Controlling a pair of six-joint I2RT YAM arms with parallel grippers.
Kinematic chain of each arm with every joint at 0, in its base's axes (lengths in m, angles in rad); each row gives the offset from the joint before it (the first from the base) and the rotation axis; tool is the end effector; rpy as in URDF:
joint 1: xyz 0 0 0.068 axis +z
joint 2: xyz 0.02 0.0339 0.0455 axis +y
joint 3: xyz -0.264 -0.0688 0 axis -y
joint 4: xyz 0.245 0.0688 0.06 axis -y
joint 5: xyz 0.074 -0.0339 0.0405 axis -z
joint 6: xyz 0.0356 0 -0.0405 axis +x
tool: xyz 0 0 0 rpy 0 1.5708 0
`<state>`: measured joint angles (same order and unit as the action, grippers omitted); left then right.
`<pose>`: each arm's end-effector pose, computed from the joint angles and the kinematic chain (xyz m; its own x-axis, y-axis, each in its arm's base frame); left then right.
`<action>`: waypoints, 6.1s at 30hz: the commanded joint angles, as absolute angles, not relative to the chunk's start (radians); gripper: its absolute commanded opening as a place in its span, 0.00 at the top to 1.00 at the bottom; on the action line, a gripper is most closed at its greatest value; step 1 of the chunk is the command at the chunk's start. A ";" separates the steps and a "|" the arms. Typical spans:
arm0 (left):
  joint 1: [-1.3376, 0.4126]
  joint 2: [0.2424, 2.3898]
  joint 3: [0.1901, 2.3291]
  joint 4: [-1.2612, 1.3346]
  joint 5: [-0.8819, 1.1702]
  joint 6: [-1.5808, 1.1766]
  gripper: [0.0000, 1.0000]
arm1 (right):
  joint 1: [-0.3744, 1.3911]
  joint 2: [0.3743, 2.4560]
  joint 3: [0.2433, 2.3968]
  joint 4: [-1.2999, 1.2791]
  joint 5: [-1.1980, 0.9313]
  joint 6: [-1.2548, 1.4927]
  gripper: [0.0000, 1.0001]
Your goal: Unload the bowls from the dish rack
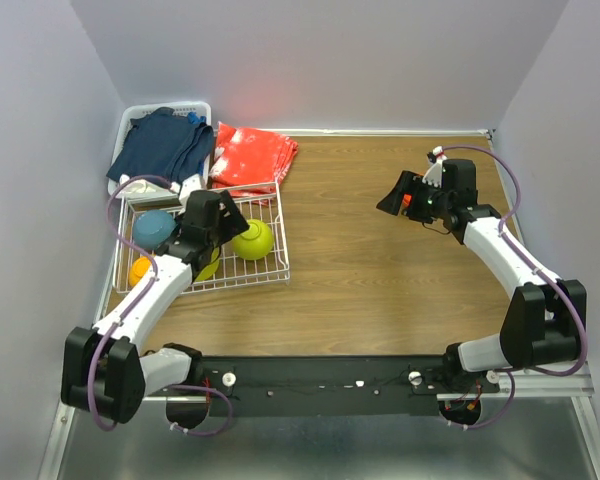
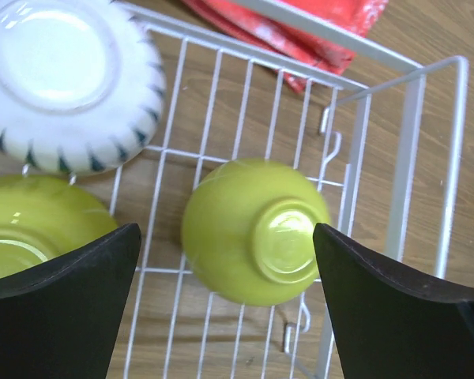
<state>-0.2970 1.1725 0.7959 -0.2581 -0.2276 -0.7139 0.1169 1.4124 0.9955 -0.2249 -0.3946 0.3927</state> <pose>0.2462 -0.0670 0.2581 -0.5015 -0.5136 -0.6962 -0.2871 0.8579 -0.4261 0.3085 0.0500 0.2659 -0.7075 0.2726 -0.6520 -0.1545 0.8406 0.5192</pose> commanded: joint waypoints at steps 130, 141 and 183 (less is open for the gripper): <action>-0.080 1.356 0.801 -0.109 0.393 -0.758 0.44 | 0.123 1.419 0.966 -0.173 -0.459 0.400 0.10; -0.083 1.270 0.876 -0.219 0.339 -0.669 0.58 | 0.123 1.408 0.963 -0.172 -0.468 0.408 0.10; -1.244 1.417 0.899 0.404 -0.868 0.705 0.57 | 0.123 1.233 0.942 -0.285 -0.474 0.390 0.10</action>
